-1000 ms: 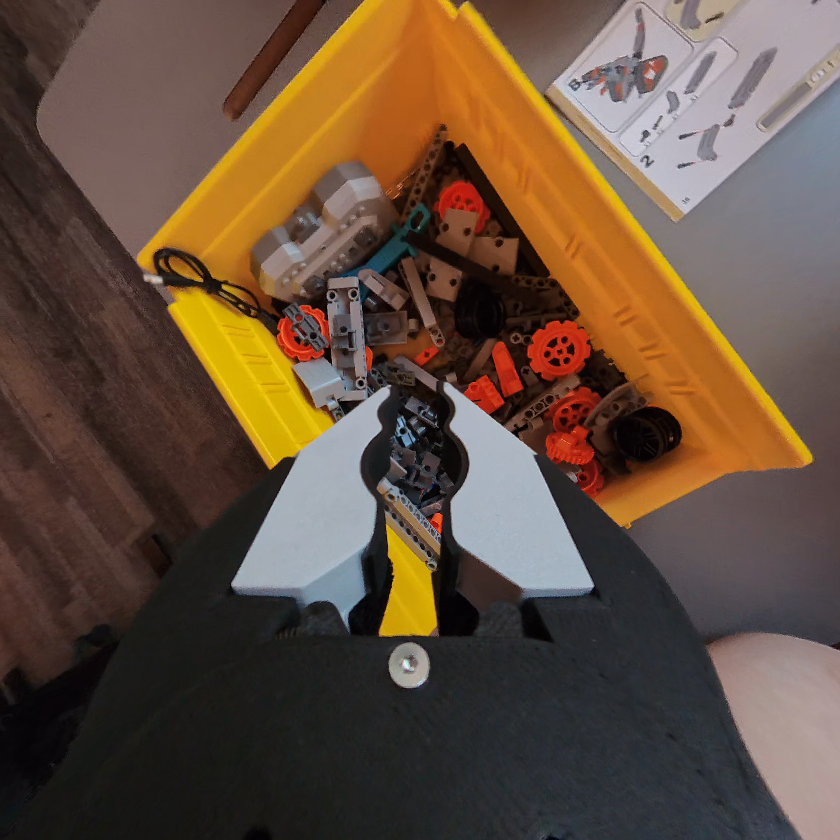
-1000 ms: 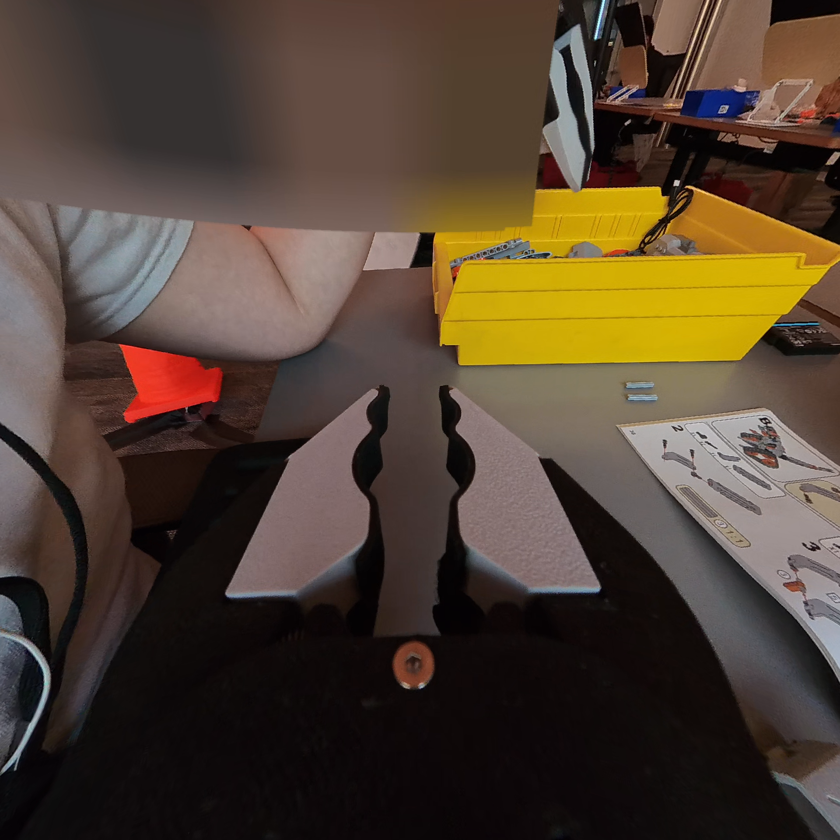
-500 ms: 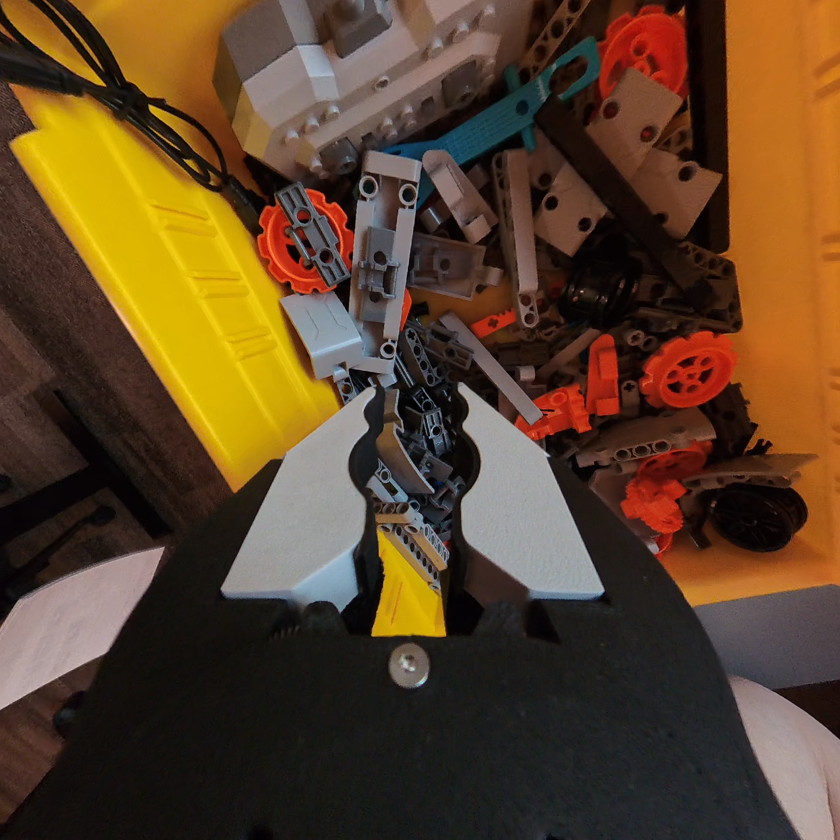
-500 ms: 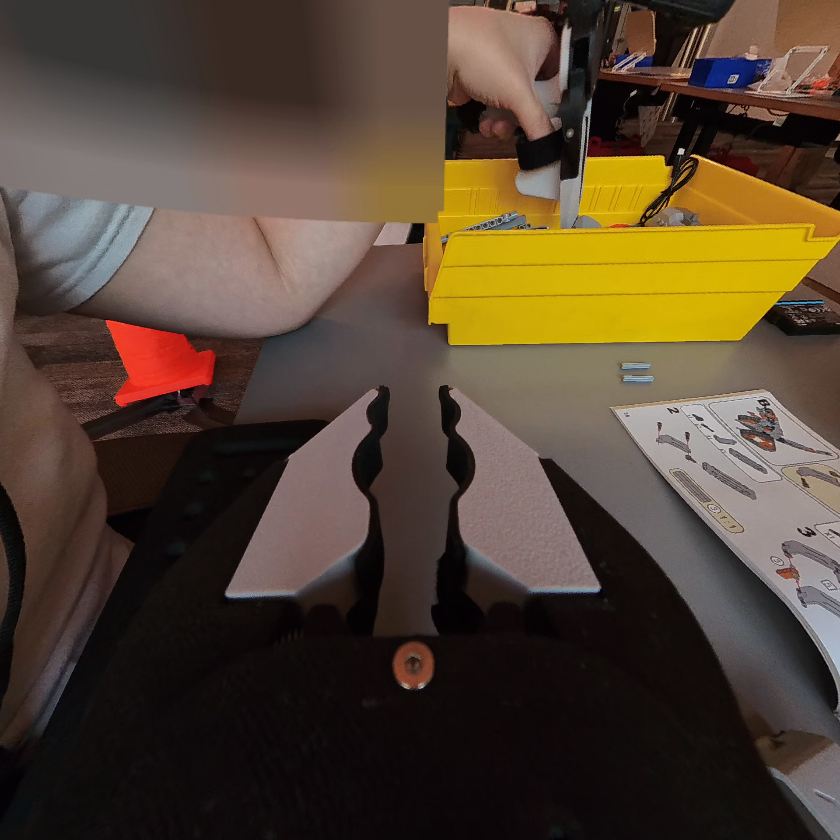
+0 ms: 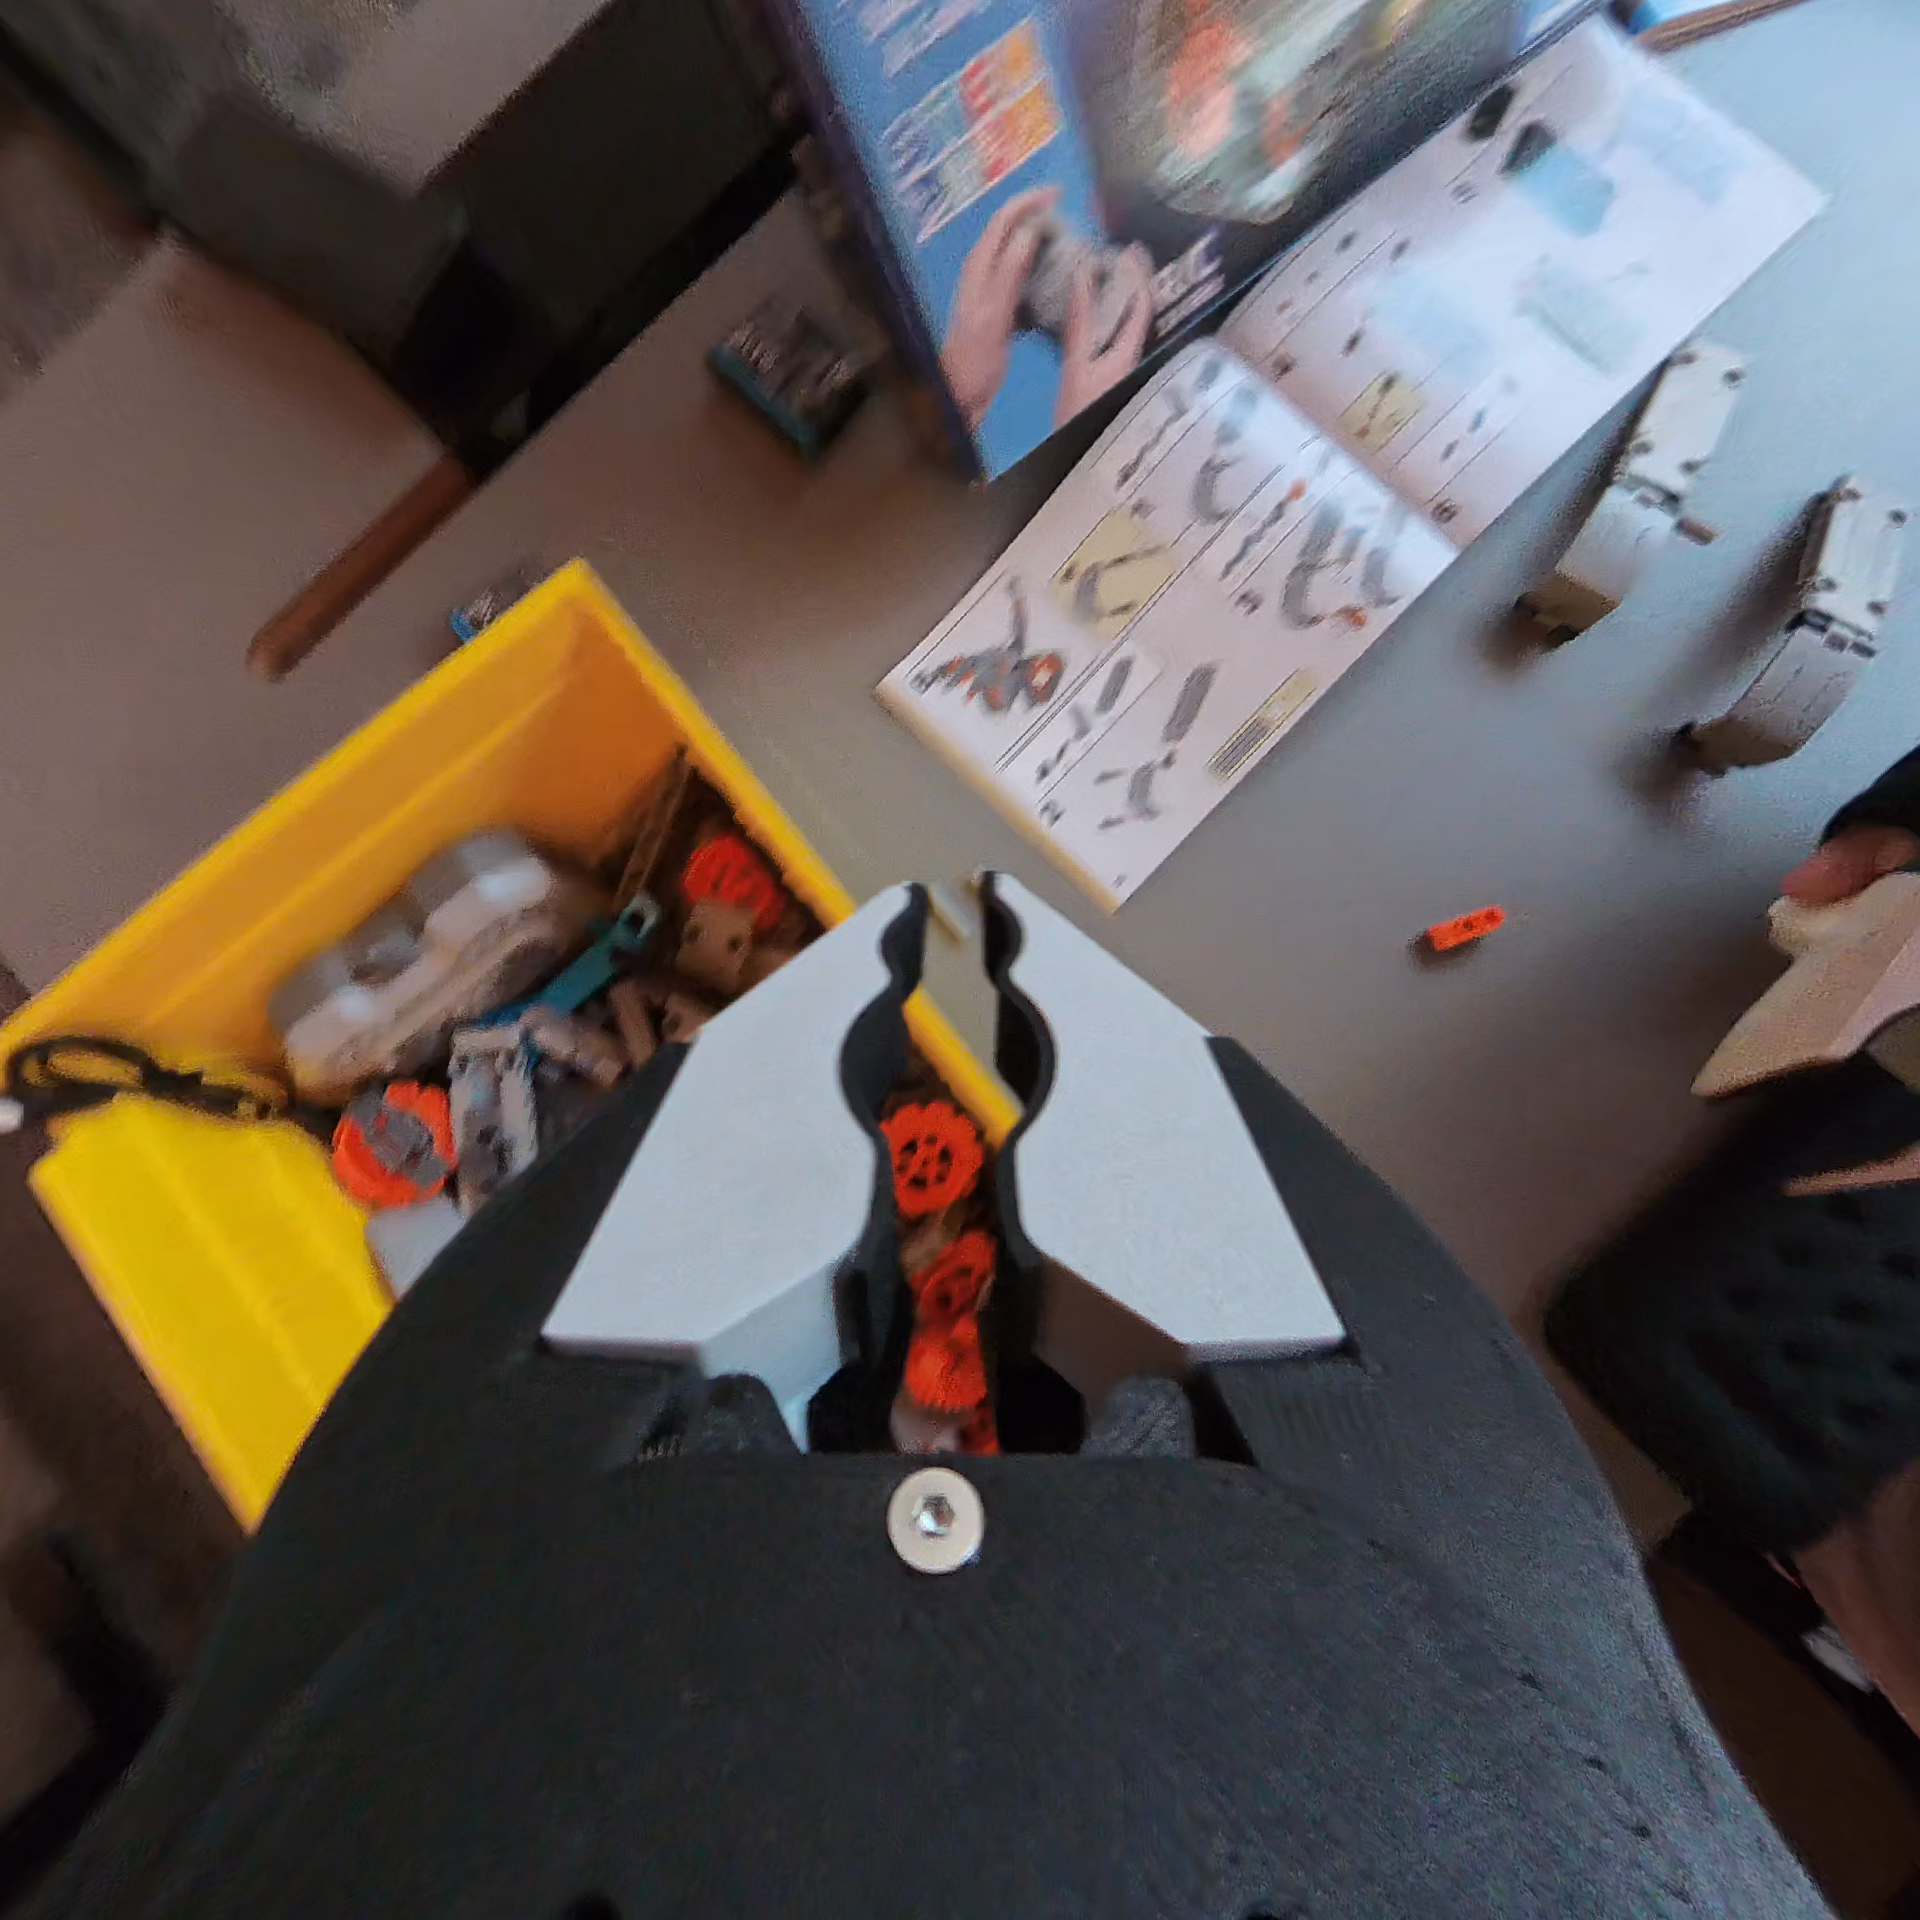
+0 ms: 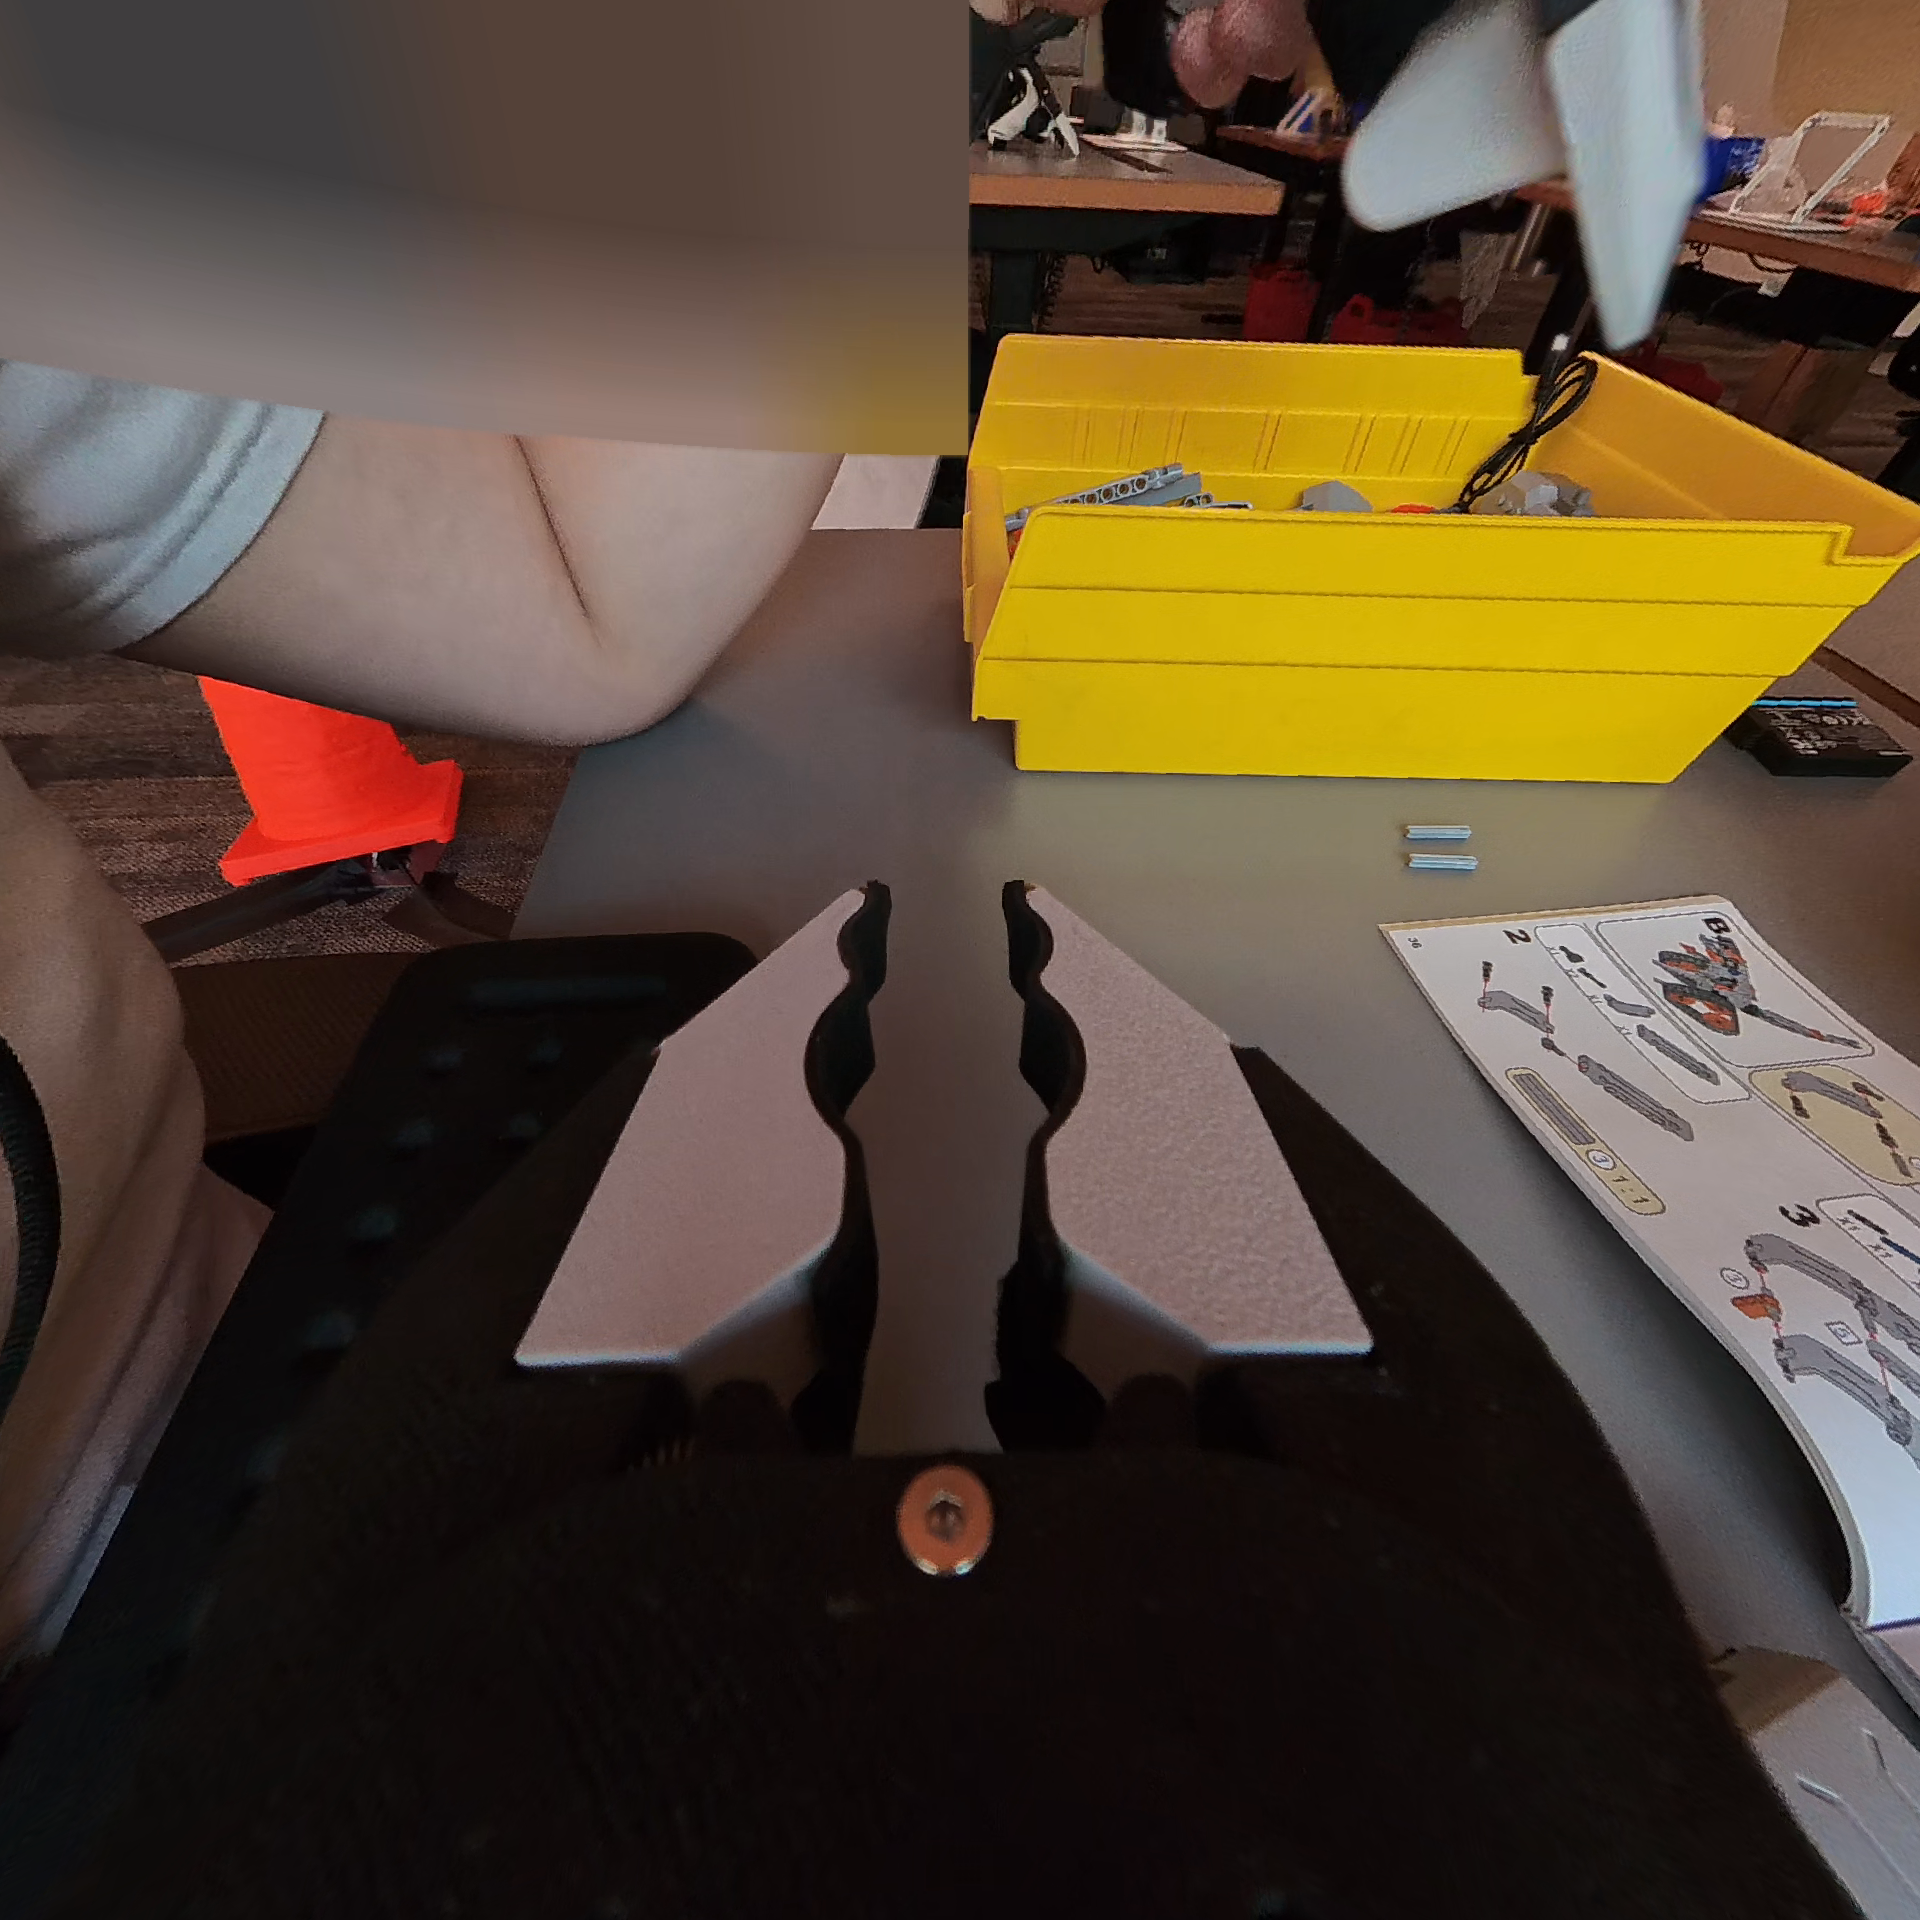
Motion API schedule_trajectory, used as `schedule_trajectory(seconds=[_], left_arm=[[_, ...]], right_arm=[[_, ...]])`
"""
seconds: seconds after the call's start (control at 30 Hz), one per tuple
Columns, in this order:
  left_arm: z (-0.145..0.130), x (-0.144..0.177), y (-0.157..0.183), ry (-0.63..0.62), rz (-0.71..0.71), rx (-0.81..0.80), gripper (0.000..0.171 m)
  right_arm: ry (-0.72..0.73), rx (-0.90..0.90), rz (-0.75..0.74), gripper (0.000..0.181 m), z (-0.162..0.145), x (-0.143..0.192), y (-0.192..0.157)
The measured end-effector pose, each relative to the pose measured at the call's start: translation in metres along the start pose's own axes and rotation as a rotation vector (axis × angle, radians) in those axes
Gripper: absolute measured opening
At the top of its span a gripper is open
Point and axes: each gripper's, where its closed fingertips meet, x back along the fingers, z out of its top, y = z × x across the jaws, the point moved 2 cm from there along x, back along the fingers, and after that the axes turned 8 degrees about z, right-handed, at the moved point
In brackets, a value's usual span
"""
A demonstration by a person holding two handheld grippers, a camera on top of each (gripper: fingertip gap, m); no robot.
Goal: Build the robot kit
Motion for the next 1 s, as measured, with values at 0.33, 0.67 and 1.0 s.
schedule_trajectory(seconds=[0.33, 0.67, 1.0], left_arm=[[-0.027, -0.104, 0.07, -0.454, -0.042, 0.027, 0.012], [-0.045, -0.133, 0.047, -0.573, 0.135, 0.073, 0.021], [-0.048, -0.13, 0.038, -0.582, 0.173, 0.083, 0.013]], right_arm=[[-0.057, 0.101, -0.006, 0.022, -0.001, 0.0, -0.007], [-0.119, 0.254, 0.049, 0.022, -0.003, -0.007, -0.031], [-0.135, 0.261, 0.041, 0.023, -0.006, -0.007, -0.029]])
